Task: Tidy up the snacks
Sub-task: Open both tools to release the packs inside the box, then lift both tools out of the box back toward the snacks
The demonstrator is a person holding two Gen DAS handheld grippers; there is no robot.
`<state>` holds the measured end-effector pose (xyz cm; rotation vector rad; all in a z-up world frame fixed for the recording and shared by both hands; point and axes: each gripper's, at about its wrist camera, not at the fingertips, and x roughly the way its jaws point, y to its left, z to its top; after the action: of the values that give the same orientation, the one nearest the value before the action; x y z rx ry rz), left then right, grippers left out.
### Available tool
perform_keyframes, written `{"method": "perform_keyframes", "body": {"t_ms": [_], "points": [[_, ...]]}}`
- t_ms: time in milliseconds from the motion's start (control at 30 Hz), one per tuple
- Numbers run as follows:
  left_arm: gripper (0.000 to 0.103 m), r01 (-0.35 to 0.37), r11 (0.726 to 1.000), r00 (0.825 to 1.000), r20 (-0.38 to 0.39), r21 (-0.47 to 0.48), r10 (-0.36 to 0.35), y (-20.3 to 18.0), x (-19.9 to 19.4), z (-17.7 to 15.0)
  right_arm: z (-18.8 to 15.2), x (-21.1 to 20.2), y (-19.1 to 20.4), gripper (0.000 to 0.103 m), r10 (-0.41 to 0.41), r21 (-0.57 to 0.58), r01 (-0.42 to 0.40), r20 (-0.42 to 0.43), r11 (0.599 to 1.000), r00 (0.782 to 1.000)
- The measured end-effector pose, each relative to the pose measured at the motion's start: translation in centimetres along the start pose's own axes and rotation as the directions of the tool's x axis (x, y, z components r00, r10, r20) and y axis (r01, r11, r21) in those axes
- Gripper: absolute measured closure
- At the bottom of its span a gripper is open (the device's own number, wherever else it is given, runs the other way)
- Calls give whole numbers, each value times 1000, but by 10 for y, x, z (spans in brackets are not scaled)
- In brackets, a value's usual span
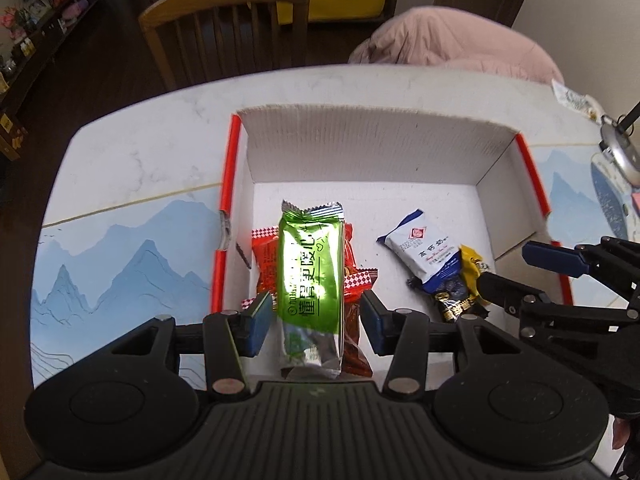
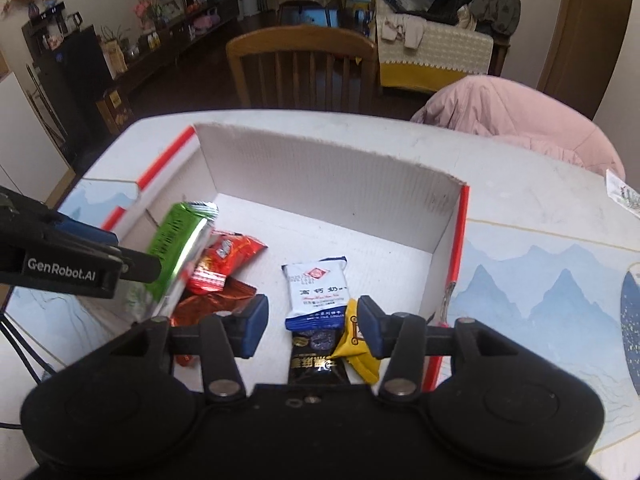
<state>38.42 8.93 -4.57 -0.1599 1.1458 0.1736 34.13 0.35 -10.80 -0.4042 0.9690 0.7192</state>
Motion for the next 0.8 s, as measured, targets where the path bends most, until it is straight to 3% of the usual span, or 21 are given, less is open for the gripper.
{"method": "perform_keyframes", "body": {"t_ms": [400,800], "points": [[56,43,999,993,111,15,-45,4,-64,-37,-14,-66,24,51,20,10,-22,116,1000,993],[56,83,996,966,244,19,-85,11,-122,-92,-44,-133,54,43,62,12,-67,240,998,969]]}}
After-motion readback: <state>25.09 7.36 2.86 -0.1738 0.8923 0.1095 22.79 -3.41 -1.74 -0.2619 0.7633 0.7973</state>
